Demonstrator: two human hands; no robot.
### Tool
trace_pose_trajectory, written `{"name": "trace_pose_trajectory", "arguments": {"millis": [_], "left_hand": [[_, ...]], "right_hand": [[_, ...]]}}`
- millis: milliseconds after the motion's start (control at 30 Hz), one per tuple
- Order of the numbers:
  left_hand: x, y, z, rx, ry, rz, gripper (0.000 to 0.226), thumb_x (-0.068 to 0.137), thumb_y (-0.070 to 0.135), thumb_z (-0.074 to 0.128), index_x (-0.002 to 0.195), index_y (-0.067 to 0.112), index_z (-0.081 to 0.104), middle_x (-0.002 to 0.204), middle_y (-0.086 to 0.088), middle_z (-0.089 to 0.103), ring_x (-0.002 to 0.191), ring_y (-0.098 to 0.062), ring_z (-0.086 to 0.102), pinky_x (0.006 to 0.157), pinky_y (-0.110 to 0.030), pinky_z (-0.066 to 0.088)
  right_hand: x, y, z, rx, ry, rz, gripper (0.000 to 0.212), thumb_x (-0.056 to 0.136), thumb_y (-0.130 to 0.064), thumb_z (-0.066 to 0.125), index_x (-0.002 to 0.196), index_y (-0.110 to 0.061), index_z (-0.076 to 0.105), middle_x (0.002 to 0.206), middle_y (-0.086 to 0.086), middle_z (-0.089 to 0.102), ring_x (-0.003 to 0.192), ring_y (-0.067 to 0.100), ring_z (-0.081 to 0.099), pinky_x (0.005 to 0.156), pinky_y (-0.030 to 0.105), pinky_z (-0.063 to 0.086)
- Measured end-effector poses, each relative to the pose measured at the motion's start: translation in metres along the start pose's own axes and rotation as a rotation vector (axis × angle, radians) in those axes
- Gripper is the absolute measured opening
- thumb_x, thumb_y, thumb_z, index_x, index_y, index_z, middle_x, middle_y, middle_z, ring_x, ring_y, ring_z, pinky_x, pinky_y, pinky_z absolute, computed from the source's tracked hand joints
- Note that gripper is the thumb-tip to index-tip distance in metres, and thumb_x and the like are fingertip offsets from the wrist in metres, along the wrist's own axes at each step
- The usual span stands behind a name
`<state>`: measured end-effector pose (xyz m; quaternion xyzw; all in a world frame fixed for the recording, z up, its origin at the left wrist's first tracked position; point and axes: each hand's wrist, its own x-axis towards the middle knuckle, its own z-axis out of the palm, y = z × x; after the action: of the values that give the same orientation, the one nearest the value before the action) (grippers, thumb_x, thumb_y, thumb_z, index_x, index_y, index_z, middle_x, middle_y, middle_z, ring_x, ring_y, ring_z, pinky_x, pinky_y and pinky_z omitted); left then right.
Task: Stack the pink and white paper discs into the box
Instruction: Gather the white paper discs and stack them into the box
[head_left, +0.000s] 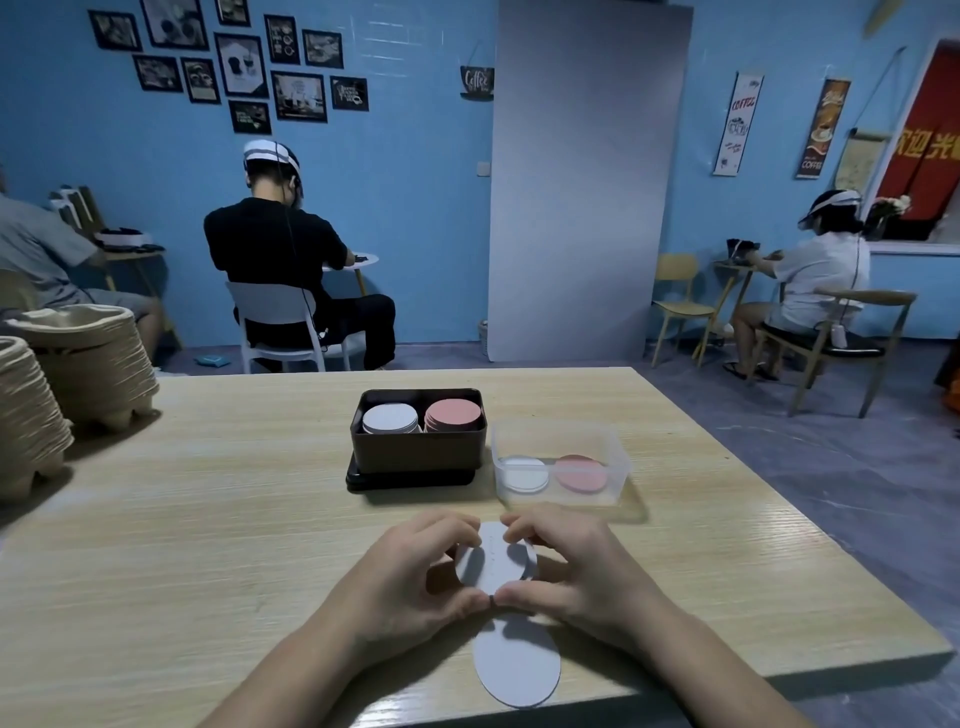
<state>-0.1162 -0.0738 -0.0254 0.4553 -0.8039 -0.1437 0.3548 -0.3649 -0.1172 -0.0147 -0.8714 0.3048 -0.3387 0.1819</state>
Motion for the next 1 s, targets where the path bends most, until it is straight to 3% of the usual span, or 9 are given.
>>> {"name": "trace_pose_trajectory", "arguments": {"millis": [133, 267, 333, 533, 767, 900, 1000], "left_hand": [[-0.002, -0.001, 0.000, -0.061, 0.030, 0.007, 0.039, 0.077, 0.046, 0.090, 0.105, 0.036, 0.065, 0.129, 0.019, 0.061, 0.113, -0.007, 0.063, 0.084, -0.026, 0.060], [-0.002, 0.000, -0.001, -0.020, 0.076, 0.042, 0.034, 0.075, 0.039, 0.091, 0.100, 0.033, 0.068, 0.125, 0.015, 0.063, 0.113, -0.007, 0.064, 0.082, -0.015, 0.055], [-0.002, 0.002, -0.001, -0.017, 0.077, 0.051, 0.032, 0.075, 0.036, 0.090, 0.098, 0.028, 0.069, 0.124, 0.014, 0.064, 0.113, -0.007, 0.064, 0.081, -0.016, 0.055], [-0.002, 0.002, -0.004, 0.000, 0.095, 0.066, 0.028, 0.076, 0.033, 0.087, 0.097, 0.026, 0.070, 0.123, 0.015, 0.064, 0.114, -0.004, 0.064, 0.085, -0.016, 0.052], [-0.001, 0.003, -0.005, 0.008, 0.114, 0.053, 0.038, 0.082, 0.046, 0.082, 0.111, 0.026, 0.067, 0.111, 0.017, 0.068, 0.101, -0.004, 0.064, 0.083, -0.031, 0.055], [-0.004, 0.005, -0.006, 0.026, 0.098, 0.038, 0.045, 0.082, 0.050, 0.079, 0.119, 0.029, 0.066, 0.109, 0.021, 0.069, 0.103, 0.002, 0.065, 0.084, -0.032, 0.057], [-0.003, 0.005, -0.006, 0.025, 0.051, 0.047, 0.044, 0.085, 0.047, 0.079, 0.123, 0.030, 0.064, 0.111, 0.020, 0.069, 0.105, 0.000, 0.066, 0.085, -0.034, 0.057]], "right_hand": [[0.004, 0.000, 0.005, -0.003, 0.008, -0.036, 0.048, 0.077, -0.056, 0.084, 0.104, -0.020, 0.068, 0.121, -0.004, 0.071, 0.120, 0.001, 0.062, 0.095, 0.030, 0.054], [0.005, 0.001, 0.008, -0.040, -0.037, -0.057, 0.038, 0.079, -0.055, 0.083, 0.103, -0.031, 0.065, 0.137, -0.002, 0.065, 0.127, 0.001, 0.058, 0.103, 0.022, 0.047], [0.006, 0.002, 0.007, -0.040, -0.074, -0.067, 0.036, 0.079, -0.053, 0.083, 0.102, -0.031, 0.065, 0.143, -0.002, 0.061, 0.132, 0.000, 0.054, 0.105, 0.020, 0.045], [0.013, 0.002, 0.009, -0.052, -0.122, -0.114, 0.029, 0.087, -0.050, 0.079, 0.101, -0.027, 0.068, 0.138, -0.006, 0.061, 0.124, 0.007, 0.059, 0.096, 0.034, 0.052], [0.007, 0.003, 0.008, 0.007, -0.013, -0.083, 0.024, 0.088, -0.048, 0.079, 0.097, -0.029, 0.070, 0.138, -0.007, 0.061, 0.126, 0.004, 0.058, 0.099, 0.030, 0.051], [0.006, 0.002, 0.007, -0.028, -0.060, -0.063, 0.030, 0.085, -0.051, 0.080, 0.105, -0.032, 0.068, 0.145, -0.008, 0.058, 0.132, 0.003, 0.054, 0.103, 0.030, 0.050], [0.006, 0.001, 0.006, -0.033, -0.075, -0.067, 0.031, 0.085, -0.050, 0.081, 0.105, -0.030, 0.068, 0.143, -0.008, 0.058, 0.130, 0.003, 0.055, 0.098, 0.029, 0.052]]}}
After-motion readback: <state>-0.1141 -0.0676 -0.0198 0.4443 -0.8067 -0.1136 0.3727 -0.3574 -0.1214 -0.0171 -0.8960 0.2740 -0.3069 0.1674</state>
